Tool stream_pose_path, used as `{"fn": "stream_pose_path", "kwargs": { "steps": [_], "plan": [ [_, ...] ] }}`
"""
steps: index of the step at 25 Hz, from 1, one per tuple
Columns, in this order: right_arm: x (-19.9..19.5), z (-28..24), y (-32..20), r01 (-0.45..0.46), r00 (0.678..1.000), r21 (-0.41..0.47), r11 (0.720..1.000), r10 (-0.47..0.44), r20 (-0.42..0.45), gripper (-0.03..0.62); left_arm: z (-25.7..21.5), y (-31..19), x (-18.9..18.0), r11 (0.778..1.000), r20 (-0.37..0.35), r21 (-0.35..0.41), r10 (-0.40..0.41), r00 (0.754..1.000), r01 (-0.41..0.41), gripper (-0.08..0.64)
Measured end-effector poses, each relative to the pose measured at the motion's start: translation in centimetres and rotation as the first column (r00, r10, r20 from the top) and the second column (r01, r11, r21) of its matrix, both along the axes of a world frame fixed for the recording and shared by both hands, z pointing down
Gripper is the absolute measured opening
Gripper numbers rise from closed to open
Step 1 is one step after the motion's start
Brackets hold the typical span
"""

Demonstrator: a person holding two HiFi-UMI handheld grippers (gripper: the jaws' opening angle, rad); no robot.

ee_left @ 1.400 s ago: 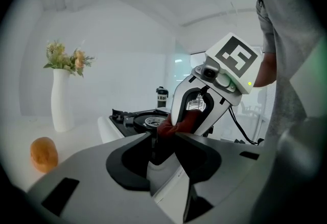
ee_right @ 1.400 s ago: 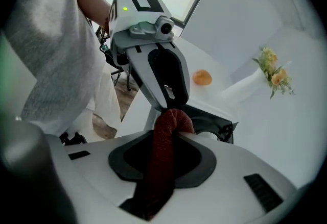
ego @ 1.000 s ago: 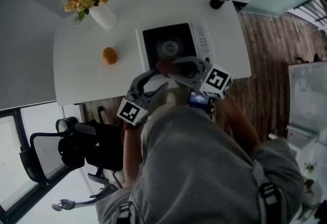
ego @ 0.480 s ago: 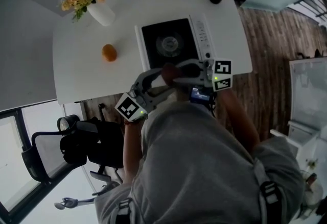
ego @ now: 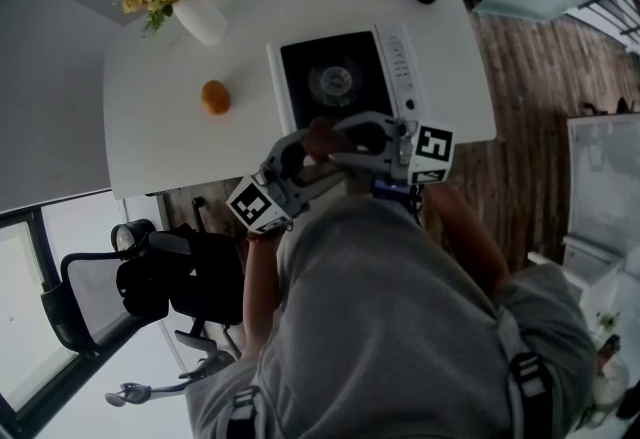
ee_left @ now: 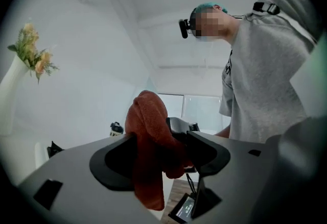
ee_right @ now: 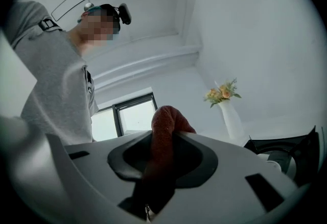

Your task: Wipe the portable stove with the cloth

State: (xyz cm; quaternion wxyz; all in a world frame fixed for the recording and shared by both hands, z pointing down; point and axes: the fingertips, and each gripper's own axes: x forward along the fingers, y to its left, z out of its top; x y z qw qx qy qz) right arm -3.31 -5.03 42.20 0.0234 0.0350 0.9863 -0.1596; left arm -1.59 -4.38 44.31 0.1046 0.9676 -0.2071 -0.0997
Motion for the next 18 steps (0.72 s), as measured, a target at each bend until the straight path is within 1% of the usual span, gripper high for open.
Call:
{"fn": "stream_pose_path", "kwargs": {
  "steps": [3, 4, 5, 6, 7, 8, 9, 10, 12, 14, 16, 17, 18],
  "plan": [
    [0.1, 0.2, -0.2, -0.014, 1.000, -0.012, 1.000, 0.014, -0.008, 0.120, 0.4, -0.2, 0.1, 0.999, 0.030, 0.015, -0.031, 0.999, 0.030, 0.308],
    [0.3, 0.3, -0.1, 0.001, 1.000, -0.034, 0.999, -0.001, -0.003, 0.121, 0.5, -0.2, 0.2, 0.999, 0.049, 0.028, -0.034, 0.998, 0.033, 0.307],
    [0.7, 0.3, 0.1, 0.031, 0.999, -0.077, 0.997, -0.030, 0.015, 0.121, 0.7, -0.1, 0.3, 0.999, 0.069, 0.041, -0.039, 0.997, 0.036, 0.307],
    [1.1, 0.3, 0.4, 0.076, 0.997, -0.139, 0.987, -0.070, 0.044, 0.128, 0.9, 0.0, 0.2, 0.998, 0.090, 0.051, -0.042, 0.995, 0.037, 0.286],
    [1.5, 0.1, 0.6, 0.124, 0.991, -0.201, 0.972, -0.110, 0.079, 0.129, 1.1, 0.2, 0.2, 0.998, 0.104, 0.056, -0.037, 0.994, 0.032, 0.216],
    [1.9, 0.0, 0.9, 0.161, 0.985, -0.246, 0.956, -0.138, 0.107, 0.129, 1.2, 0.4, 0.2, 0.998, 0.108, 0.056, -0.026, 0.994, 0.020, 0.191],
    [2.2, 0.0, 1.0, 0.177, 0.982, -0.265, 0.948, -0.150, 0.118, 0.128, 1.2, 0.5, 0.3, 0.998, 0.107, 0.055, -0.014, 0.994, 0.009, 0.170],
    [2.4, 0.1, 1.1, 0.177, 0.982, -0.260, 0.949, -0.151, 0.114, 0.129, 1.1, 0.6, 0.3, 0.998, 0.104, 0.055, -0.010, 0.995, 0.005, 0.157],
    [2.6, 0.3, 0.9, 0.155, 0.987, -0.226, 0.962, -0.139, 0.085, 0.134, 1.1, 0.2, 0.0, 0.999, 0.099, 0.041, -0.034, 0.995, 0.030, 0.133],
    [3.2, 0.7, 0.2, 0.114, 0.993, -0.202, 0.973, -0.106, 0.051, 0.153, 1.1, -1.0, -1.5, 0.995, 0.091, 0.013, -0.100, 0.991, 0.099, 0.124],
    [4.5, 1.5, -1.5, 0.033, 0.999, -0.185, 0.982, -0.033, 0.004, 0.152, 1.3, -3.1, -3.9, 0.984, 0.088, -0.027, -0.175, 0.981, 0.178, 0.123],
    [5.3, 2.1, -2.5, -0.025, 0.999, -0.174, 0.985, 0.019, -0.033, 0.152, 1.7, -4.4, -5.3, 0.975, 0.101, -0.060, -0.208, 0.973, 0.214, 0.121],
    [6.2, 2.9, -3.7, -0.091, 0.994, -0.154, 0.984, 0.080, -0.079, 0.150, 2.3, -5.8, -6.7, 0.962, 0.129, -0.091, -0.243, 0.961, 0.256, 0.121]
  ]
}}
